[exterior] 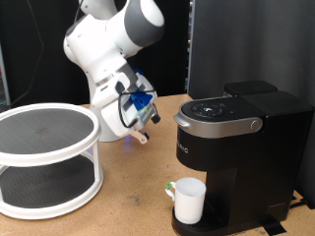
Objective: Make a cup of coffee with the keurig machine
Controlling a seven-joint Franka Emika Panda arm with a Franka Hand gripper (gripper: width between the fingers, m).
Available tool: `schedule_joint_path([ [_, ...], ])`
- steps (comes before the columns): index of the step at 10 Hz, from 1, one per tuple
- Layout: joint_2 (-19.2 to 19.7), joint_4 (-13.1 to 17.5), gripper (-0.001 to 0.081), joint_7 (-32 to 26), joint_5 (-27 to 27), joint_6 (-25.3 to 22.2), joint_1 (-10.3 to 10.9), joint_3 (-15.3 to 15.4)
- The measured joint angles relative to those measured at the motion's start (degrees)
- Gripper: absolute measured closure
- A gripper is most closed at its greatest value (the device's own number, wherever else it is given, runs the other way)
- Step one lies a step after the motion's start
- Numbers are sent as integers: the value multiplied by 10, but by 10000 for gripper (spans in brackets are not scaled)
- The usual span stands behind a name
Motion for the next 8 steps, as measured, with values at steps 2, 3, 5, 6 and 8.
schedule_joint_path([
  [2, -45, 2, 1, 56, -46, -27, -14, 5],
  [3, -66, 4, 1, 81, -64, -41, -20, 8],
  [5, -108, 11, 1, 128, -97, -71, -32, 13],
  [6, -126, 14, 1, 147, -111, -85, -38, 15],
  [8, -156, 20, 1, 174, -135, -114, -46, 16],
])
